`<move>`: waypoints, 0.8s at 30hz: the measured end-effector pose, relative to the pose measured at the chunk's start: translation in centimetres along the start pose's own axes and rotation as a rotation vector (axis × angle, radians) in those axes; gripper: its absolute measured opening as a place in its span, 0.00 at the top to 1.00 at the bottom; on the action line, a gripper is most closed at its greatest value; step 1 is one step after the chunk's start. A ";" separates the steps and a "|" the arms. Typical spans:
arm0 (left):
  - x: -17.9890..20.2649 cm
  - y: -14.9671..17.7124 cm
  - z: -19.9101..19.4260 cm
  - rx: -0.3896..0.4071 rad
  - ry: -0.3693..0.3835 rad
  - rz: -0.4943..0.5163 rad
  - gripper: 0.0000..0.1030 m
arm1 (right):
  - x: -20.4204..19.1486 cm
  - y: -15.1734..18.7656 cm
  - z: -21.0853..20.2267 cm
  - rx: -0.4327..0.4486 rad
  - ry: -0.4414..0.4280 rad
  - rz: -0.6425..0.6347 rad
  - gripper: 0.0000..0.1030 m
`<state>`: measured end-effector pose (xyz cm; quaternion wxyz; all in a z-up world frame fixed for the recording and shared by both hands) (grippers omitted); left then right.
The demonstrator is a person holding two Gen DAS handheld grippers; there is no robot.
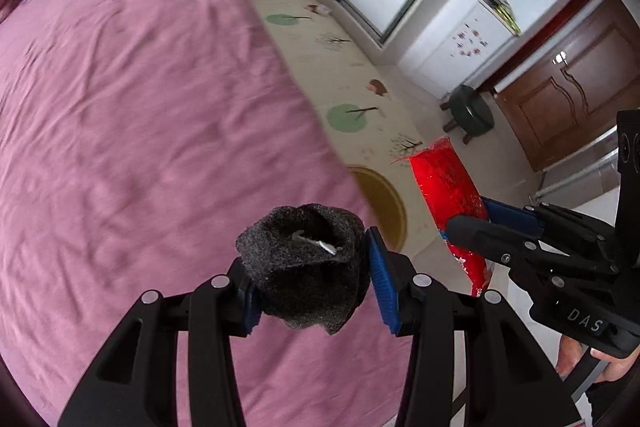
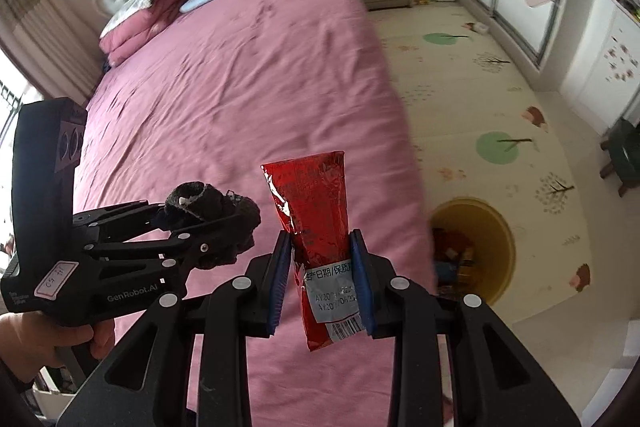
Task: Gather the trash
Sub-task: 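Carry the red wrapper and black sock in both tools to the yellow bucket, then open both tools over the bucket to drop wrapper and sock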
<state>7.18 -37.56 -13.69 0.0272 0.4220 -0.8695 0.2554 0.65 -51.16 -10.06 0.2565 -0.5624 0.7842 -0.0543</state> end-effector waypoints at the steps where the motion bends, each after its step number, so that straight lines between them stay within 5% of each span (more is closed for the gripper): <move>1: 1.0 -0.4 0.6 -0.006 0.005 0.012 0.56 | 1.3 -0.2 -0.3 0.003 0.006 0.010 0.72; 13: 10.4 -5.4 9.1 -0.090 0.075 0.116 0.55 | 14.9 -1.7 -1.8 0.042 0.079 0.165 0.72; 24: 14.2 -8.4 15.6 -0.115 0.124 0.154 0.52 | 21.2 -3.1 -0.7 0.056 0.094 0.239 0.70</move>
Point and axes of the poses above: each gripper's, at about its wrist camera, not at the fingertips, and z roughly the way its jaws point, x to its right, y to its underside, the point moved 3 cm from there along z, roughly the way its jaws point, and after that the axes turned 10 degrees about z, right-handed, at the moved point
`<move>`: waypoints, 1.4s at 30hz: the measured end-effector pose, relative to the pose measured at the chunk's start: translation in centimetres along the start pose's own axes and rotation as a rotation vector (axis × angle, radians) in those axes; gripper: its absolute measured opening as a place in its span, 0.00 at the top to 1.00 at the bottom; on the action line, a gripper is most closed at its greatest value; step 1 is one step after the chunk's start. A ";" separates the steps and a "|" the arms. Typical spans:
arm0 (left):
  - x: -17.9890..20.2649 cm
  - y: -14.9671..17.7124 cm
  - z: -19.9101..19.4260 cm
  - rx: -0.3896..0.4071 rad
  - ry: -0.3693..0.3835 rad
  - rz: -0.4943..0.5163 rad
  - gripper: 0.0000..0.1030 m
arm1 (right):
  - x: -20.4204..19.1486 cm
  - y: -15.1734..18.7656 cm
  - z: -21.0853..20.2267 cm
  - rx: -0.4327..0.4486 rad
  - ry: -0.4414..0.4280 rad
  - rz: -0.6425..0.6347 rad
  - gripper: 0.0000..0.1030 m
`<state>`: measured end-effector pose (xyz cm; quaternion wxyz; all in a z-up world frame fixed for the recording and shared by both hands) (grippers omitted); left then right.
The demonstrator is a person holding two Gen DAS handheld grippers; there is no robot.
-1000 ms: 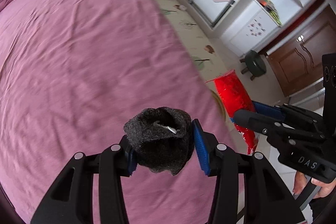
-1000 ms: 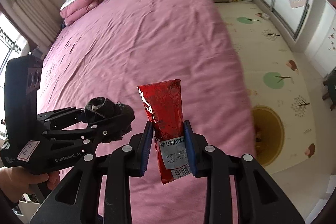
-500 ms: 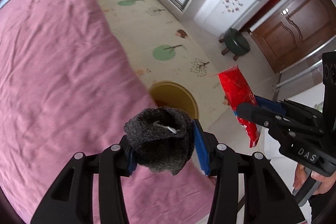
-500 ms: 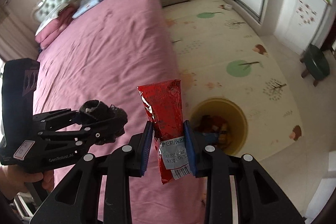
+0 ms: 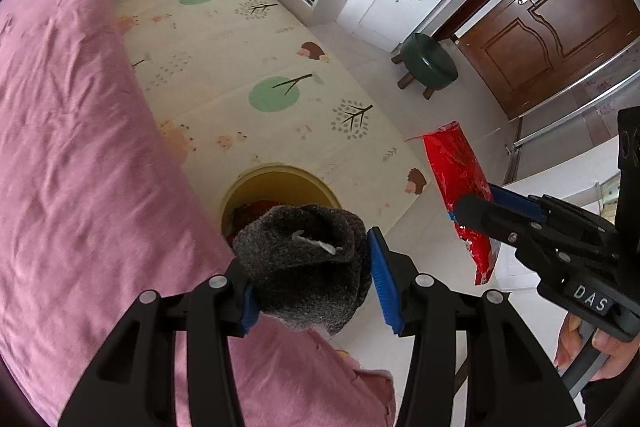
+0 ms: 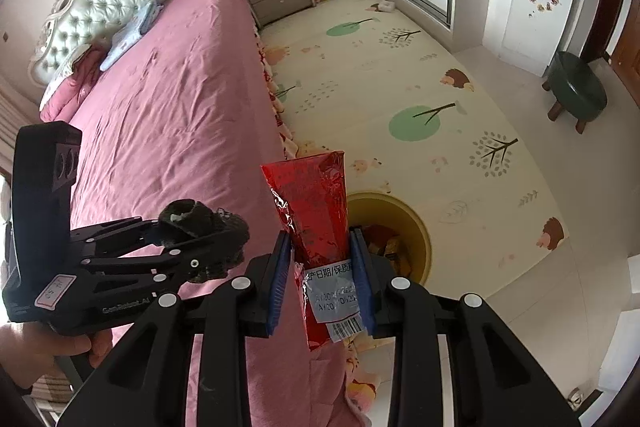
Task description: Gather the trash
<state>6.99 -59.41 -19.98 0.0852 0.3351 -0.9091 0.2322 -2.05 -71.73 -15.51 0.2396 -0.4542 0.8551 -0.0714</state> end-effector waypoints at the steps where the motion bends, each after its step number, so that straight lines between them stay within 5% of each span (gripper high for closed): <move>1: 0.1 -0.3 0.3 0.000 0.000 0.003 0.46 | 0.3 -0.2 0.1 0.000 -0.002 0.007 0.70; 2: 0.2 -0.6 0.7 0.001 0.006 0.010 0.36 | 0.6 -0.4 0.2 0.000 -0.004 0.018 0.67; 6: 0.2 -1.3 1.3 0.006 -0.009 0.025 0.23 | 1.4 -1.1 0.3 0.002 0.006 0.026 0.59; 22: -1.5 1.1 -3.6 0.015 -0.043 0.015 0.22 | -3.1 -0.4 -1.4 -0.011 -0.043 -0.026 0.59; 32: -6.0 6.8 -10.8 0.060 -0.144 -0.085 0.12 | -11.0 3.3 -2.1 -0.067 -0.098 -0.092 0.59; 42: -11.6 15.3 -19.0 0.098 -0.271 -0.293 0.09 | -20.8 8.4 -2.6 -0.108 -0.147 -0.178 0.59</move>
Point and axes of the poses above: each gripper's, at about its wrist camera, not at the fingertips, and z roughly the way its jaws point, x to its right, y to its underside, the point moved 3 cm from there along z, roughly the way its jaws point, and after that the axes turned 10 degrees about z, right-handed, at the moved point
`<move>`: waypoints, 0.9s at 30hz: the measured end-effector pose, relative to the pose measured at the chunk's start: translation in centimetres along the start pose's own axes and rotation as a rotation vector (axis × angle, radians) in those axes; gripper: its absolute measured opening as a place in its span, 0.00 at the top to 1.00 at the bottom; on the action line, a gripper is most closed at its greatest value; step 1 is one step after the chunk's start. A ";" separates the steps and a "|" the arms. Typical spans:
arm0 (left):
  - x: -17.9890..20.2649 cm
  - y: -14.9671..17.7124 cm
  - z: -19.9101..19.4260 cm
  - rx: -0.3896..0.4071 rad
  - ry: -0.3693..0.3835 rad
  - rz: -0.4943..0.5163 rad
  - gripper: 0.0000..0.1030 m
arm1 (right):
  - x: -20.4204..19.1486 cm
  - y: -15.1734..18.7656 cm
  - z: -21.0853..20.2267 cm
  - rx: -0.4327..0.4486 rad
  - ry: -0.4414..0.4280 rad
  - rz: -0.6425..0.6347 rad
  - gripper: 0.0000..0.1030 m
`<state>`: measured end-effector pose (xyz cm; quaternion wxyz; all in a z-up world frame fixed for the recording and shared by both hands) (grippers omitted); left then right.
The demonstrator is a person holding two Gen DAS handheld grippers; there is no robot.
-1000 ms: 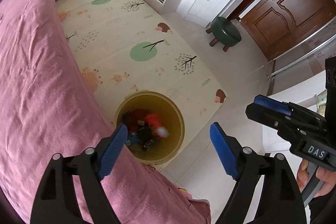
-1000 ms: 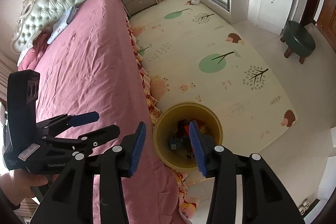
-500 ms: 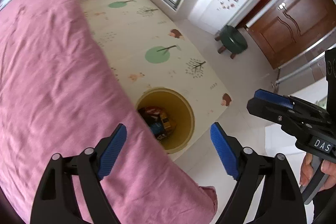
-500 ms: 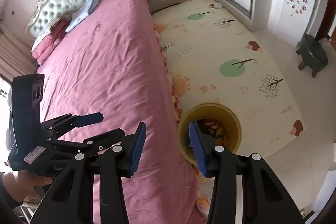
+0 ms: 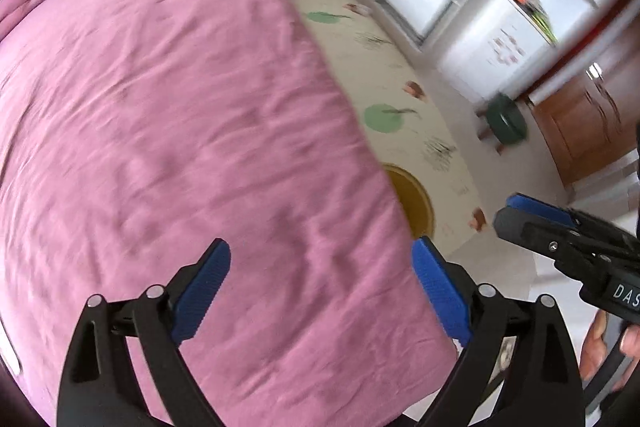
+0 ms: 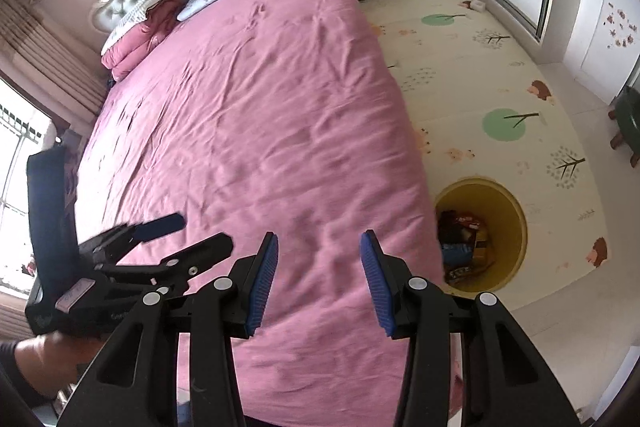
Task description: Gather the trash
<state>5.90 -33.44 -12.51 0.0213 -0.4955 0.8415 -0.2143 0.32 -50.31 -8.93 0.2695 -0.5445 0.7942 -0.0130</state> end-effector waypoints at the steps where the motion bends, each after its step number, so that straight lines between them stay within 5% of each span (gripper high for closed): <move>1: -0.9 0.7 -1.1 0.010 -0.013 -0.028 0.08 | -1.1 0.3 -0.1 0.007 0.000 -0.019 0.58; 13: -7.4 6.7 -11.2 0.114 -0.137 -0.163 0.04 | -13.7 4.2 -1.8 0.012 -0.101 -0.191 0.54; 27: -10.4 9.2 -20.1 0.248 -0.303 -0.250 0.04 | -19.1 5.8 -5.2 0.039 -0.111 -0.213 0.38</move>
Point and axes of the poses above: each gripper's, at about its wrist camera, not at the fingertips, and z roughly the way its jaws point, x to its right, y to its underside, the point moved 3 cm from there along z, roughly the way its jaws point, and after that the axes turned 10 degrees about z, right-handed, at the moved point
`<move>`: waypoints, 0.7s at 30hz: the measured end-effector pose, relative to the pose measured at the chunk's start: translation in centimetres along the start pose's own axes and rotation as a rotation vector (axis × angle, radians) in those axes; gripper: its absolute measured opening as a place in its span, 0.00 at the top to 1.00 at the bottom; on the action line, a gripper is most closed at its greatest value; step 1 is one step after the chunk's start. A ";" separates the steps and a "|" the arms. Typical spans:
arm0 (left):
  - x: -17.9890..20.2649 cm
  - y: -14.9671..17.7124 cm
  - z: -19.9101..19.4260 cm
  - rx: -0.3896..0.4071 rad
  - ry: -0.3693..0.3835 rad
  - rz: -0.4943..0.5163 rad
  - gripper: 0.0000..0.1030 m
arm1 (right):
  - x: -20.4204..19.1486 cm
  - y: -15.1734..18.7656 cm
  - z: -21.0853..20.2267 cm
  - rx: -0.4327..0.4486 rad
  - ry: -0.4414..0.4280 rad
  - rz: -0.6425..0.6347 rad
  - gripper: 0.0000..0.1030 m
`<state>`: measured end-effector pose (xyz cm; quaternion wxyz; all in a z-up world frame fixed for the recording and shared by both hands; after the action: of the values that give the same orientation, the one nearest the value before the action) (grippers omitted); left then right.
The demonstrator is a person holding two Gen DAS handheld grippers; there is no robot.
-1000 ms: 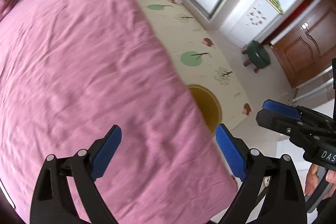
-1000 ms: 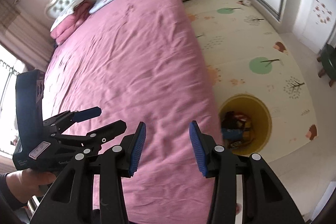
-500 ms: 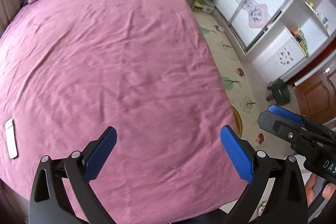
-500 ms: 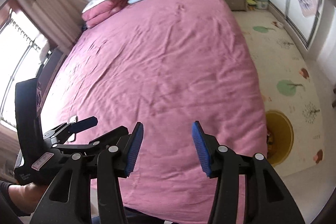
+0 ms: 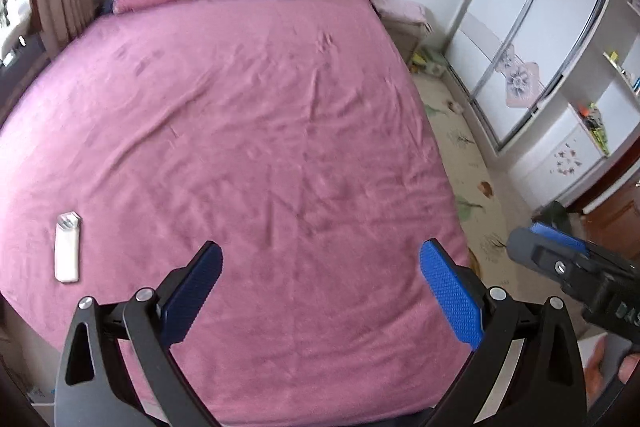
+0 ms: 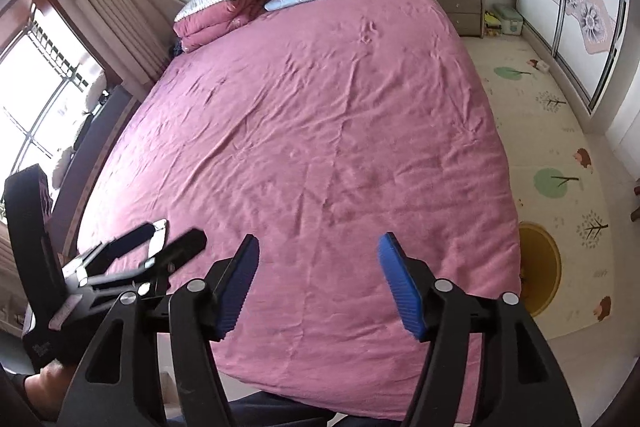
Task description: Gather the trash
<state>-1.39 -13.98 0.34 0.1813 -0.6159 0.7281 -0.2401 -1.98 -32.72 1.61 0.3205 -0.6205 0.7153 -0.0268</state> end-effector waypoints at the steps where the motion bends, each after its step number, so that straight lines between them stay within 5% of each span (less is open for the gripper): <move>1: -0.3 -0.2 -0.3 0.011 -0.018 0.002 0.04 | -0.3 0.0 -0.3 0.011 -0.003 -0.010 0.34; 12: -2.6 -1.9 -2.0 0.060 -0.046 -0.075 0.04 | -0.4 -2.1 -2.1 0.157 0.021 -0.017 0.15; 21: -2.3 -2.6 -1.9 0.083 0.011 -0.085 0.04 | -0.2 -2.7 -1.8 0.147 0.016 -0.017 0.13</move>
<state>0.05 -11.82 3.27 0.1925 -0.6369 0.6918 -0.2807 -0.52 -33.80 4.27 0.3593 -0.6011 0.7085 -0.0872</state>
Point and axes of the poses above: each gripper's, at about its wrist camera, not at the fingertips, and z roughly the way its jaws point, x to its right, y to its underside, the point moved 3 cm from there along z, roughly the way its jaws point, and after that the axes turned 10 degrees about z, right-handed, at the moved point
